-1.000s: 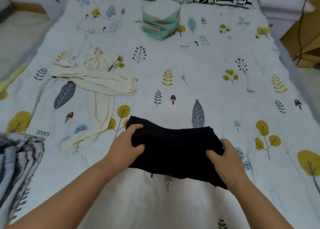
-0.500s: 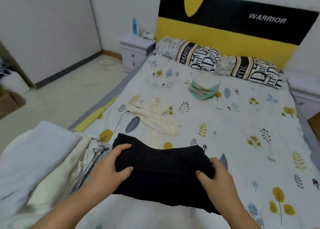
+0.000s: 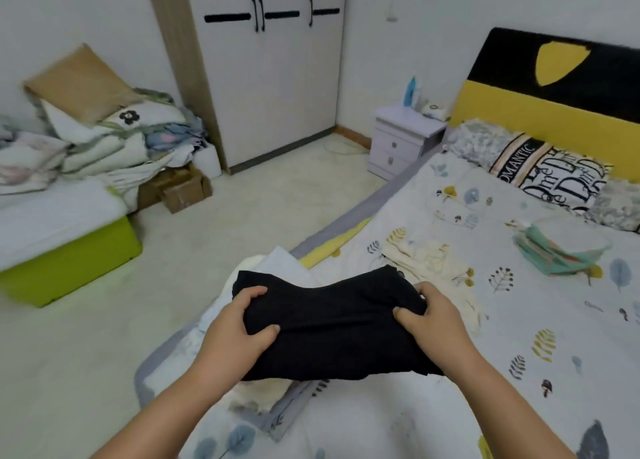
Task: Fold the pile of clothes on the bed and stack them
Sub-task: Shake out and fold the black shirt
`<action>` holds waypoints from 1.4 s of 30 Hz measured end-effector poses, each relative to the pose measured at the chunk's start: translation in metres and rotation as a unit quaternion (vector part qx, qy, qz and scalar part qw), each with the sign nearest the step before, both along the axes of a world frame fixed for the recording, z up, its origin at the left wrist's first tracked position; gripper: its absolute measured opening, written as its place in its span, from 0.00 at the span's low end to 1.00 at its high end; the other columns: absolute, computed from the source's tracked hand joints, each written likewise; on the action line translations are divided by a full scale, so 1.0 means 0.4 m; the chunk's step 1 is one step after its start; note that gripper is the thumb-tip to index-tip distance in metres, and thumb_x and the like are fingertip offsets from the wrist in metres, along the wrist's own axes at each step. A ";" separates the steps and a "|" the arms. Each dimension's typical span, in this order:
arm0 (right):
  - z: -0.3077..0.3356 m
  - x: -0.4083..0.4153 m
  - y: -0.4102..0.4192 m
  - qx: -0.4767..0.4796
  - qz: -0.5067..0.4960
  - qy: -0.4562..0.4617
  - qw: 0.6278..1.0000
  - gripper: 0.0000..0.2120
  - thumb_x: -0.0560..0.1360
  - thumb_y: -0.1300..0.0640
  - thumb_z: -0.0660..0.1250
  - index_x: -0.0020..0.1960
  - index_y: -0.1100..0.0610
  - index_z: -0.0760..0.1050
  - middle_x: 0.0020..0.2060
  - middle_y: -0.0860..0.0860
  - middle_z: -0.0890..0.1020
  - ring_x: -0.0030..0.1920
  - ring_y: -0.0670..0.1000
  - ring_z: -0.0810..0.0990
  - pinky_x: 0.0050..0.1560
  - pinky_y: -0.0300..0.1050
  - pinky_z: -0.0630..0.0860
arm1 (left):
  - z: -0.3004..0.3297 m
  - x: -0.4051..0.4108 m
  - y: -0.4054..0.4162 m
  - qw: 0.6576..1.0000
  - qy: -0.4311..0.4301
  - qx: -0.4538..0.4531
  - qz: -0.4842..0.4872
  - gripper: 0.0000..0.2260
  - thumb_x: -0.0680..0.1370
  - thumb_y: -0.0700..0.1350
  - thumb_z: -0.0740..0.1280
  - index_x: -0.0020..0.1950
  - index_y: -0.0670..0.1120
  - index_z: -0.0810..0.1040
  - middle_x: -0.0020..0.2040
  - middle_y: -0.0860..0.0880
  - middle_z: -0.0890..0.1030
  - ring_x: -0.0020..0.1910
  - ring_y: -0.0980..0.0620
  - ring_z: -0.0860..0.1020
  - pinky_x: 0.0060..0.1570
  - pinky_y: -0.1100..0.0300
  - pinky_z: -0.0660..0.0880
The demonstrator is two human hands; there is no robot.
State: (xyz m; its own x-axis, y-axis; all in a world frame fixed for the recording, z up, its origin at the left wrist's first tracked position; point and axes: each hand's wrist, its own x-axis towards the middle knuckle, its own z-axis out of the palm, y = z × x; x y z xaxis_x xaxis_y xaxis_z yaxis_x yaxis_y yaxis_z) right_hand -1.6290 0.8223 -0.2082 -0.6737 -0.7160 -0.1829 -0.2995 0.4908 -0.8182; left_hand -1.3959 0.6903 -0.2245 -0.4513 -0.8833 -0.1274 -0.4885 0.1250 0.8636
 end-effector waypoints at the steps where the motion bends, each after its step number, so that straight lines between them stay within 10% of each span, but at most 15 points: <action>1: 0.001 0.003 -0.042 0.004 0.018 0.007 1.000 0.06 0.72 0.59 0.67 0.44 0.51 0.71 0.38 0.48 0.79 0.38 0.46 0.77 0.32 0.38 0.68 | -0.004 0.014 -0.016 1.000 -0.001 0.000 0.021 0.22 0.71 0.40 0.71 0.61 0.56 0.71 0.53 0.55 0.78 0.51 0.56 0.77 0.47 0.66 0.72; 13: -0.054 0.000 -0.496 0.030 0.198 0.112 0.973 0.13 0.70 0.61 0.69 0.38 0.47 0.67 0.34 0.44 0.74 0.35 0.44 0.73 0.31 0.36 0.64 | -0.118 0.037 -0.088 0.964 0.041 0.016 0.264 0.26 0.72 0.43 0.72 0.67 0.53 0.67 0.54 0.52 0.74 0.50 0.55 0.74 0.50 0.62 0.70; 21: -0.226 0.041 -0.612 0.088 0.203 0.073 0.973 0.21 0.76 0.51 0.66 0.66 0.56 0.69 0.59 0.55 0.77 0.60 0.56 0.75 0.55 0.48 0.72 | -0.227 0.014 -0.070 0.950 -0.001 0.135 0.281 0.22 0.79 0.49 0.61 0.72 0.50 0.61 0.65 0.47 0.73 0.60 0.49 0.73 0.58 0.57 0.71; 24: -0.277 0.056 -0.617 0.138 0.200 0.062 0.968 0.19 0.79 0.54 0.60 0.68 0.59 0.66 0.62 0.58 0.75 0.61 0.59 0.73 0.57 0.48 0.69 | -0.242 0.022 -0.079 0.947 -0.016 0.145 0.285 0.20 0.78 0.46 0.63 0.69 0.51 0.65 0.56 0.40 0.78 0.41 0.52 0.76 0.40 0.65 0.73; 29: -0.278 0.052 -0.624 0.015 0.078 0.136 0.987 0.10 0.77 0.67 0.56 0.55 0.65 0.72 0.48 0.62 0.79 0.50 0.62 0.77 0.43 0.50 0.69 | -0.235 0.030 -0.077 0.947 -0.016 0.108 0.301 0.18 0.76 0.43 0.67 0.64 0.53 0.69 0.36 0.58 0.74 0.31 0.59 0.73 0.29 0.73 0.71; 34: -0.291 0.073 -0.620 0.189 0.114 0.222 0.950 0.26 0.80 0.50 0.56 0.75 0.54 0.53 0.69 0.61 0.62 0.68 0.62 0.61 0.63 0.57 0.64 | -0.249 0.049 -0.086 0.951 -0.110 0.164 0.239 0.27 0.76 0.52 0.65 0.73 0.55 0.59 0.53 0.44 0.70 0.39 0.51 0.76 0.40 0.60 0.72; 42: -0.305 0.103 -0.563 0.168 0.195 0.176 0.950 0.26 0.81 0.46 0.50 0.76 0.54 0.52 0.76 0.58 0.49 0.75 0.57 0.47 0.71 0.53 0.55 | -0.230 0.064 -0.114 0.948 -0.195 0.143 0.207 0.29 0.75 0.59 0.63 0.74 0.57 0.58 0.53 0.48 0.59 0.52 0.46 0.72 0.54 0.59 0.69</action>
